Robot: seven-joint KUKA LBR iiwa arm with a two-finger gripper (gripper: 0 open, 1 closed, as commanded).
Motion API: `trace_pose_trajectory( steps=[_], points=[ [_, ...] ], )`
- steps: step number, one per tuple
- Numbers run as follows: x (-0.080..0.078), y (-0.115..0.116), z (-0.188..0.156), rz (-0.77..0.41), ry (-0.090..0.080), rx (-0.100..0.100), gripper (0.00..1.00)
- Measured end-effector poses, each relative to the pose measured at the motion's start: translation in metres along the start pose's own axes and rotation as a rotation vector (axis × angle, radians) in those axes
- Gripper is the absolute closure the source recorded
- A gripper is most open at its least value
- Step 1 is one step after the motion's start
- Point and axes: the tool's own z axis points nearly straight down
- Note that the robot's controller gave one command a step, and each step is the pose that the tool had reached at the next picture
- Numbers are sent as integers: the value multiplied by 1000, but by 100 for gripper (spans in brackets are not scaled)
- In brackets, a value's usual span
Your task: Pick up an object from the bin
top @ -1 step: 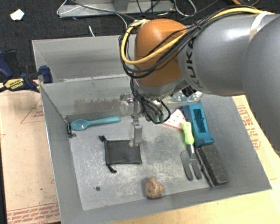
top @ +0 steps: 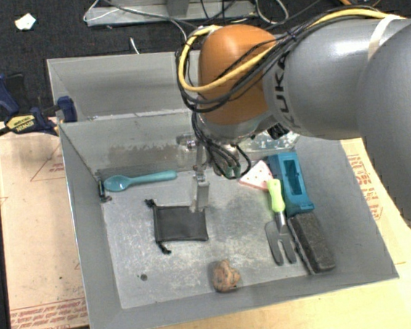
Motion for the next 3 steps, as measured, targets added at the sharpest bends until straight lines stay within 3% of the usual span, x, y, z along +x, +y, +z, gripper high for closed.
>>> trace_pose_trajectory(
  steps=[1, 2, 3],
  points=[
    [41, 13, 74, -64, 0, -1, 0],
    [75, 8, 66, 40, -13, -3, 100],
    [75, 8, 66, 40, -14, -3, 100]
  ],
)
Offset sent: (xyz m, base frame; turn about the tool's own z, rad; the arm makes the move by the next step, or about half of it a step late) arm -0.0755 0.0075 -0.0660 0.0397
